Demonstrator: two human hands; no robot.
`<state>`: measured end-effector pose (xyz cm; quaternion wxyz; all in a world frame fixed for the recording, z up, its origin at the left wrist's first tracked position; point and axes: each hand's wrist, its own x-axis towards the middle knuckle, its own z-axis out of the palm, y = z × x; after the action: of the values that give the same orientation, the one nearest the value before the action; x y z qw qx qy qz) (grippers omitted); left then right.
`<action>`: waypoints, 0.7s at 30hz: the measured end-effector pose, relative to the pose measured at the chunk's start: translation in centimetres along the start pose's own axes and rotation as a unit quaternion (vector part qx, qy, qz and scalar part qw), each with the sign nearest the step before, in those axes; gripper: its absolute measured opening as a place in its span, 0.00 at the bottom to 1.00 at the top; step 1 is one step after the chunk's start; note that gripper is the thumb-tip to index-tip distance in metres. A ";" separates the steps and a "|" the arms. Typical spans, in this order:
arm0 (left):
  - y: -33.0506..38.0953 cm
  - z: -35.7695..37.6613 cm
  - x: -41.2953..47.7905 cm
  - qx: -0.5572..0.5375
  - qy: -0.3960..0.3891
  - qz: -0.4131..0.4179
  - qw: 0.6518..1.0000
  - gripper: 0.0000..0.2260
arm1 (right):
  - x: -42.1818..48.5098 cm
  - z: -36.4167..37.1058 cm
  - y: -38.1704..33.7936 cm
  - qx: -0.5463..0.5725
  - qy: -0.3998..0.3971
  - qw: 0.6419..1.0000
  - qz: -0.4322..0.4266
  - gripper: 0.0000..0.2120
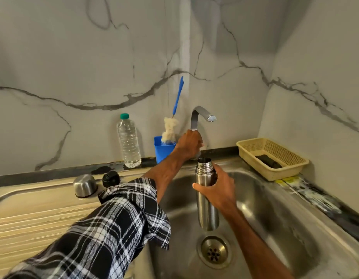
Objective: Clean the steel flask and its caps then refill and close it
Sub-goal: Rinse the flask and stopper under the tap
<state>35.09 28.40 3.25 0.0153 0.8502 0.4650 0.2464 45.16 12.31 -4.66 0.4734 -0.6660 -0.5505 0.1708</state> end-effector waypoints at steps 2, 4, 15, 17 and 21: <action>-0.3 0.1 -0.1 -0.008 0.009 0.003 1.000 0.09 | 0.1 0.1 0.1 -0.004 0.001 1.000 0.005 0.40; -0.6 0.4 -0.2 -0.012 0.023 0.010 1.000 0.09 | 0.2 0.1 0.1 -0.005 -0.004 1.000 0.008 0.40; -2.1 1.3 -1.2 -0.090 0.082 0.014 0.992 0.05 | 0.5 0.3 0.4 -0.027 -0.008 0.999 0.015 0.42; -2.1 1.2 -1.3 -0.102 0.079 0.012 0.992 0.05 | 0.6 0.3 0.5 -0.026 -0.011 0.999 0.021 0.42; -1.9 1.0 -1.6 -0.120 0.074 0.011 0.990 0.06 | 0.6 0.1 0.3 -0.018 -0.014 0.999 0.027 0.39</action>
<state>33.35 28.36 1.21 0.0797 0.8268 0.4225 0.3627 45.44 12.88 -4.79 0.4483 -0.6866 -0.5424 0.1828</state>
